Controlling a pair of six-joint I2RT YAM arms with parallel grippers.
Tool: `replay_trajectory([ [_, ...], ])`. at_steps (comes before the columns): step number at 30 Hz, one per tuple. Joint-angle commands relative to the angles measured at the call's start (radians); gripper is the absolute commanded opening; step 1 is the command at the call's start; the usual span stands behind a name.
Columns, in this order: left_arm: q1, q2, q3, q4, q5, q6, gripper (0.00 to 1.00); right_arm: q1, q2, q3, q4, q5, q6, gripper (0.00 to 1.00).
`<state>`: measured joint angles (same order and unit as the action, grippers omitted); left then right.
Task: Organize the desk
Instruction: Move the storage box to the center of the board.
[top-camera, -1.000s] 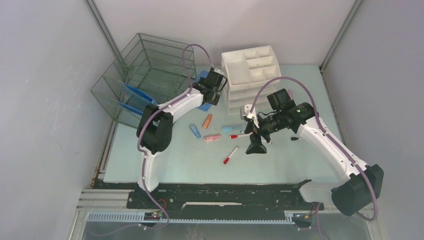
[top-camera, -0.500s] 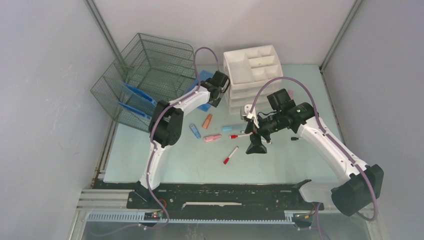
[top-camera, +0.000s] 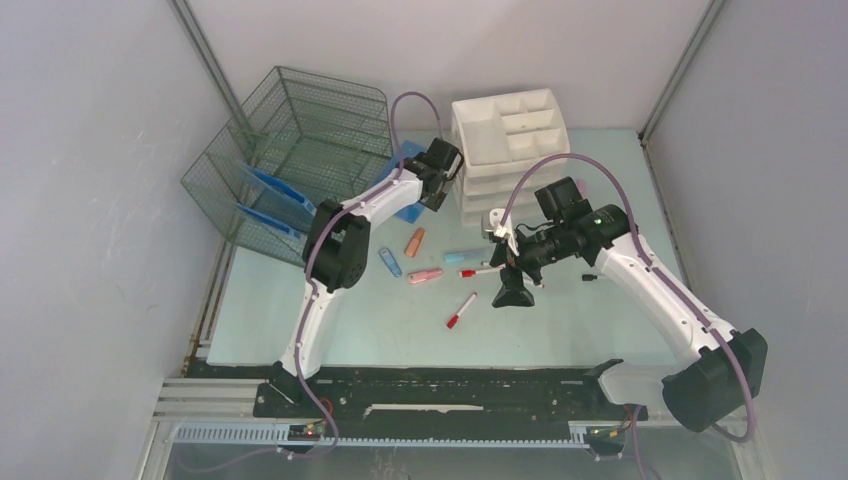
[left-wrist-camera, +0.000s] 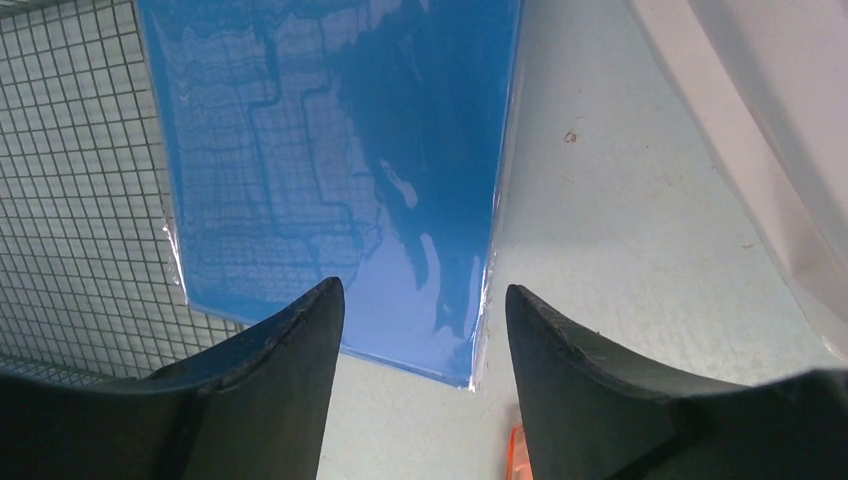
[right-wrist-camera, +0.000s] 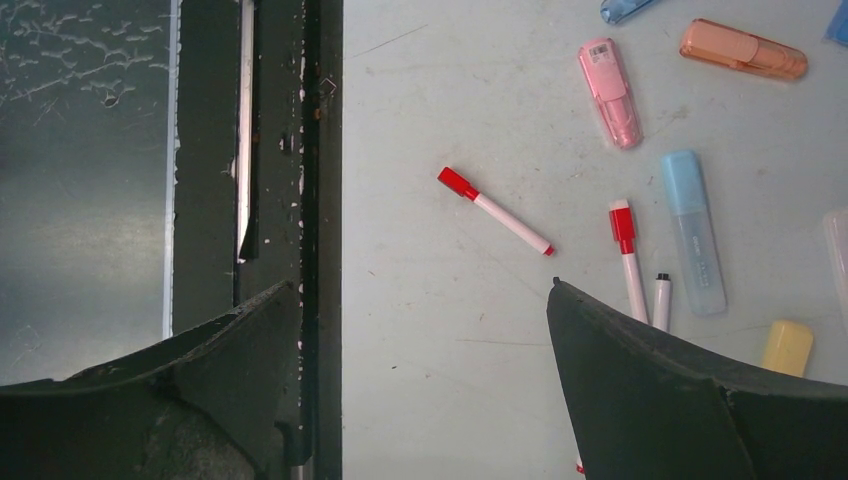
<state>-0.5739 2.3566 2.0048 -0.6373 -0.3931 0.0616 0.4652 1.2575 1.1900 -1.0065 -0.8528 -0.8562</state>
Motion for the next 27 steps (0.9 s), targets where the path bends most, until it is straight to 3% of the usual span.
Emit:
replay_trajectory([
  [1,-0.004,-0.047,-0.025,0.060,0.054,0.008,0.67,-0.006,-0.010,-0.003,-0.010,-0.005,-0.021,1.00],
  [12,0.041,-0.253,-0.252,0.256,0.168,-0.057,0.67,-0.007,-0.011,-0.002,-0.015,-0.008,-0.027,1.00],
  [21,0.052,-0.293,-0.332,0.282,0.164,-0.055,0.66,-0.008,-0.004,-0.002,-0.009,-0.026,-0.016,1.00],
  [27,0.051,-0.491,-0.497,0.374,0.202,-0.097,0.66,0.041,0.030,-0.003,0.092,0.042,0.084,1.00],
])
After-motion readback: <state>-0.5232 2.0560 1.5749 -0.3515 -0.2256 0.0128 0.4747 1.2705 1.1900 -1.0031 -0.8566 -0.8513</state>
